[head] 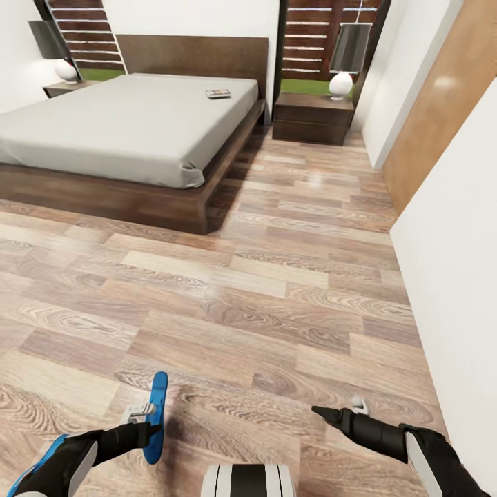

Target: In the bedroom, move the book from the bed onto either nightstand, and place the two sandals side by side next to the bed.

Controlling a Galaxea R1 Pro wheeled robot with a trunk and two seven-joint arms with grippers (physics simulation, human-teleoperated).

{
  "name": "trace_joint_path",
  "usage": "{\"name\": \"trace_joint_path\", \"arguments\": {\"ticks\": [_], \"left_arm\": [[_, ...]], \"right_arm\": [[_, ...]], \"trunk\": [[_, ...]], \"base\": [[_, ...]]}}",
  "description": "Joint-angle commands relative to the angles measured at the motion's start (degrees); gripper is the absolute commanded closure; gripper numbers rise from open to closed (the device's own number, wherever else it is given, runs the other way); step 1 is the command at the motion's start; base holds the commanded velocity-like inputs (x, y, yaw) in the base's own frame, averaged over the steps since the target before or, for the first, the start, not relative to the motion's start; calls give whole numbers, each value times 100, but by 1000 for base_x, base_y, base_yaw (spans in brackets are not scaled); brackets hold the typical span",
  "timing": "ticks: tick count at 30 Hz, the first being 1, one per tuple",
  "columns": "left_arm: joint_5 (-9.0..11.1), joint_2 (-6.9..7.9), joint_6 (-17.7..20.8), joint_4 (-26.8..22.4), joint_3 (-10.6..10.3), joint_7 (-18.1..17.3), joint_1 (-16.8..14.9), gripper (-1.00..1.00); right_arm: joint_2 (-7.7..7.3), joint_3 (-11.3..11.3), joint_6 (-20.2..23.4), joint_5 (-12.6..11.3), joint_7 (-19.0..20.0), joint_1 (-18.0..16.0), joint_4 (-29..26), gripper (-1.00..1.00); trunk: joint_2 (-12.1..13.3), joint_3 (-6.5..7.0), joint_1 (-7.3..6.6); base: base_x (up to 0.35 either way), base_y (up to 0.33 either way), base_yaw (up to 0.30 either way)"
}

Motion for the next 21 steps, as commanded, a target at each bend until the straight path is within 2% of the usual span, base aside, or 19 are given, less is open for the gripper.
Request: {"name": "trace_joint_path", "arguments": {"ticks": [1,2,5,9,13,21], "left_arm": [[8,-5,44,13,20,-13,2,100],[4,-13,35,46,17,-2,8,100],[4,-19,33,88,18,-13,14,100],[7,-4,36,116,25,-29,16,100],[5,3,4,455,29,-32,23,100],[8,-4,-126,575,23,-26,25,100]], "right_arm": [[-150,1,21,114,19,-2,217,-100],[-287,5,-25,273,44,-2,574,-100],[-395,17,-187,410,71,-2,872,-100],[-439,45,-455,476,82,7,1036,-100],[-447,51,-1172,494,91,28,1113,-100],[-442,52,-1331,495,85,33,1122,-100]], "trunk": [[0,19,-3],[2,41,-6],[6,108,-14],[11,196,-24],[16,285,-34],[27,462,-55]], "base": [[0,0,0],[0,0,0],[0,0,0],[0,0,0],[0,0,0],[0,0,0]]}}
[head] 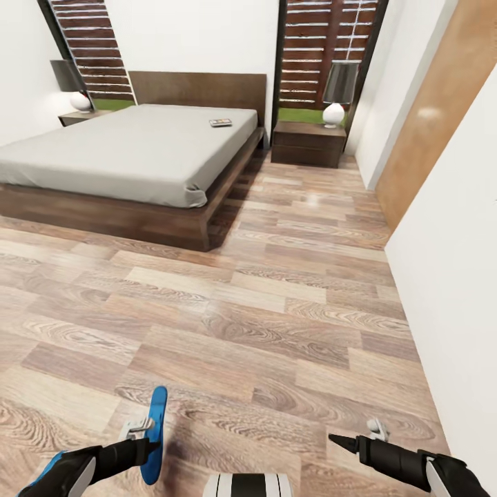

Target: In the bedroom, move the book from the bed onto either nightstand, and place the two sandals side by side next to the bed.

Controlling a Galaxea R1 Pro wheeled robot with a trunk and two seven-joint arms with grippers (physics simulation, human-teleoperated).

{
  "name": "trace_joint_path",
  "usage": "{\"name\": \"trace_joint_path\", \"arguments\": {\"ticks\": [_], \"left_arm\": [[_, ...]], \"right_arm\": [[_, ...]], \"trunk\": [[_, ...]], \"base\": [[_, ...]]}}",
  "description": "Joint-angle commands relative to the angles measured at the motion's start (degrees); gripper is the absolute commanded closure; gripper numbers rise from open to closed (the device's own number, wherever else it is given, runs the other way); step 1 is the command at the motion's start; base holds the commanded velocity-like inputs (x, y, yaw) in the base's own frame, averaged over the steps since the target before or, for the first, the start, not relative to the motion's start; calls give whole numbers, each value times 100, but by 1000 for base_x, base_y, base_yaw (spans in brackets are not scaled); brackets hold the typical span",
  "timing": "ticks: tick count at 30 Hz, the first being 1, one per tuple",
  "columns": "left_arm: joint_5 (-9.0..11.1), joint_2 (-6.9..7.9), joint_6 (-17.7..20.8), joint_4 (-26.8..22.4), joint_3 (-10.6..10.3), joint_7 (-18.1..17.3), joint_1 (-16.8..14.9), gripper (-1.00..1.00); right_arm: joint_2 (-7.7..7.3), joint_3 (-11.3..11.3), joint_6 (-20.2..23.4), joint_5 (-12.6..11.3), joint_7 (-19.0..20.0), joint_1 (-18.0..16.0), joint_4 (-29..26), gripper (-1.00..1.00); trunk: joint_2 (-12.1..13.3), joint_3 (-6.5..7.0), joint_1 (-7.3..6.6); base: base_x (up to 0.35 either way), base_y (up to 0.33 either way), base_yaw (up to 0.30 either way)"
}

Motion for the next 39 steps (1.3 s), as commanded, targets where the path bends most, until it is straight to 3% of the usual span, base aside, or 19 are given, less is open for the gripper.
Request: {"name": "trace_joint_path", "arguments": {"ticks": [1,19,22,24,28,33,39], "left_arm": [[7,-3,47,3,29,-26,-1,100],[7,-8,44,5,29,-33,-1,100],[12,-11,44,5,29,-34,-1,100],[15,-12,44,5,29,-35,-1,100],[16,-18,45,5,29,-35,-1,100],[16,-21,45,11,23,-35,-1,100],[16,-45,37,20,20,-35,-1,100]], "right_arm": [[0,-4,30,-32,1,-2,1,-100],[38,4,-108,-22,-2,5,35,-100],[42,4,-500,46,-9,13,227,-100],[54,5,-1121,258,-23,15,604,-100],[66,5,-1854,709,-28,16,941,-100],[64,-2,-2093,929,-16,16,1039,-100],[62,-4,-2296,961,-12,16,1074,-100]], "trunk": [[0,19,-3],[24,418,-50],[28,484,-58],[31,528,-63],[36,617,-73],[43,728,-86],[51,861,-101]], "base": [[0,0,0],[0,0,0],[0,0,0],[0,0,0],[0,0,0],[0,0,0],[0,0,0]]}}
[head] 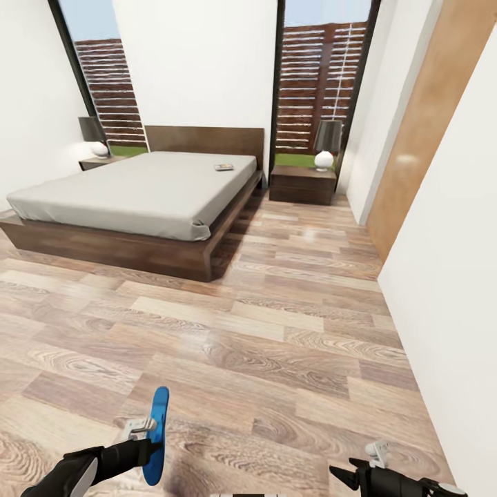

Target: In the bedroom, move the book from the bed onto either nightstand, and place the two sandals side by side next to the bed.

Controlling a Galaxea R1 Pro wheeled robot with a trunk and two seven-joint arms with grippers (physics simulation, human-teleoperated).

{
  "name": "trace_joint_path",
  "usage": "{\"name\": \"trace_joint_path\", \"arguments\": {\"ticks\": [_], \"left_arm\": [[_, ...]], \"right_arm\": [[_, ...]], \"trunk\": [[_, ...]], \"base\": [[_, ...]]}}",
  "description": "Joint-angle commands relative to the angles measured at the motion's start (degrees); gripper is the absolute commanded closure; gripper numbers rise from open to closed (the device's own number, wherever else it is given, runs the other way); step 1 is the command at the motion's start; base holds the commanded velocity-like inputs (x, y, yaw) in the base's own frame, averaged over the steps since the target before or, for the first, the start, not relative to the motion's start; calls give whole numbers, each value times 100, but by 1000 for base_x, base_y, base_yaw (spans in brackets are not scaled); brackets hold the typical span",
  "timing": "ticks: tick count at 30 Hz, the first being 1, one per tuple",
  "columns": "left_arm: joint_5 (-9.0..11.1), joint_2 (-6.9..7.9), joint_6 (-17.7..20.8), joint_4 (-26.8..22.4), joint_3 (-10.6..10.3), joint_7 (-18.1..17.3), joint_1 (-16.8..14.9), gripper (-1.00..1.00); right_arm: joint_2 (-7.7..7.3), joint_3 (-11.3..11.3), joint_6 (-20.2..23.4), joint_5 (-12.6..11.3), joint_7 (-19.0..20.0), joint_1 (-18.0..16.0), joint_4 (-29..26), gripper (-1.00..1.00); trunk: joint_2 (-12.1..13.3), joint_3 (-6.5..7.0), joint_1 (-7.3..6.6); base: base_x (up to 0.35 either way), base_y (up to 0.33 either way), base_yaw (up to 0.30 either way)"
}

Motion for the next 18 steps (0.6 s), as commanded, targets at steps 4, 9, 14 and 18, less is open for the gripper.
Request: {"name": "trace_joint_path", "arguments": {"ticks": [4,9,14,18], "left_arm": [[7,-5,51,0,29,-26,-1,100],[7,-5,51,0,29,-22,-1,100],[7,-5,52,0,29,-21,-1,100],[7,-5,53,0,29,-19,-1,100]], "right_arm": [[4,-30,51,10,36,-2,56,-100],[4,-30,51,10,25,-2,347,-100],[4,-35,51,10,-1,-2,637,-100],[4,-40,51,8,-14,-2,705,-100]], "trunk": [[4,84,-11],[10,195,-24],[17,306,-37],[23,395,-47]], "base": [[0,0,0],[0,0,0],[0,0,0],[0,0,0]]}}
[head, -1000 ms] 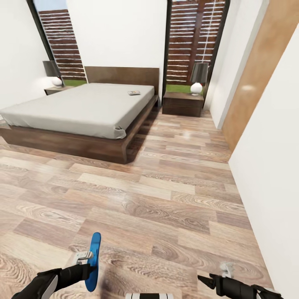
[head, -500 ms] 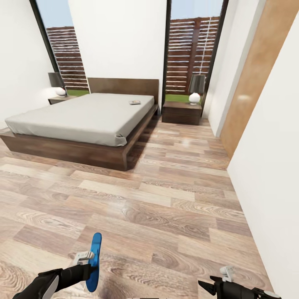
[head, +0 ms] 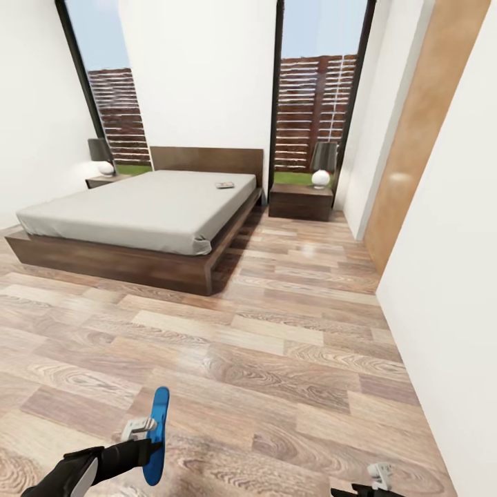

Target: In the bedroom, move the book from the bed onto either nightstand, and place the two sandals side by side next to the bed.

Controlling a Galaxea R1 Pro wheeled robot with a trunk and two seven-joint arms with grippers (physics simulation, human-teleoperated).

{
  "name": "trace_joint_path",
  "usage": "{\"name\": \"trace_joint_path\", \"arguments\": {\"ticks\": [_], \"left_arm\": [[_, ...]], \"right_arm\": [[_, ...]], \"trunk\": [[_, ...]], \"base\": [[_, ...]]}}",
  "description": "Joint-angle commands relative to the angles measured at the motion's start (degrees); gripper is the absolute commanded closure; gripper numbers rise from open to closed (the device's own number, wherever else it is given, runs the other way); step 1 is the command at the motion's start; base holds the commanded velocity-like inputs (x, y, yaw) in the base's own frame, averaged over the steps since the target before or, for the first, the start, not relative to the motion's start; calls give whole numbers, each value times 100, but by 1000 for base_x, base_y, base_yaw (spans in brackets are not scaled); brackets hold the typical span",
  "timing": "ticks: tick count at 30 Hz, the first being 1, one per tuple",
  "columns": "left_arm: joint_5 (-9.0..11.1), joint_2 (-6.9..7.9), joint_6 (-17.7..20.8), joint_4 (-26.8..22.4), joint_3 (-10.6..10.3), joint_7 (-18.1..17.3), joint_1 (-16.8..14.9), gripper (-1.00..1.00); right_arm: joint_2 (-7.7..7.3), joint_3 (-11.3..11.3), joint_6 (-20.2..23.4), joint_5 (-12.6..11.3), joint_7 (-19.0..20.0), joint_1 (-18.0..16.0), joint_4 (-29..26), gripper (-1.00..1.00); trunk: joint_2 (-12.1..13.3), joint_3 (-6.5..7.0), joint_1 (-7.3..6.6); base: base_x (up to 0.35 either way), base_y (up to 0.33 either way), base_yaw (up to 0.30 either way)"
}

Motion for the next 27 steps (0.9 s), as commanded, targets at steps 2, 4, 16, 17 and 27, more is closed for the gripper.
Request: {"name": "trace_joint_path", "arguments": {"ticks": [2,4,16,17,27], "left_arm": [[8,-34,51,-2,29,-25,-2,100],[5,-98,51,-1,29,-17,-2,100],[15,-195,-121,194,36,10,-2,100],[16,-202,-124,222,36,10,-2,100],[9,-271,-590,653,44,14,-2,100]], "right_arm": [[3,-63,64,9,24,-2,96,-100],[-2,-97,67,2,-16,-2,261,-100],[13,-48,59,27,-1298,-3,610,-100],[14,-48,56,27,-1307,-3,611,-100],[21,-46,43,28,-1322,-2,621,-100]], "trunk": [[1,40,-6],[4,84,-11],[20,350,-42],[21,372,-45],[34,594,-71]], "base": [[0,0,0],[0,0,0],[0,0,0],[0,0,0],[0,0,0]]}}
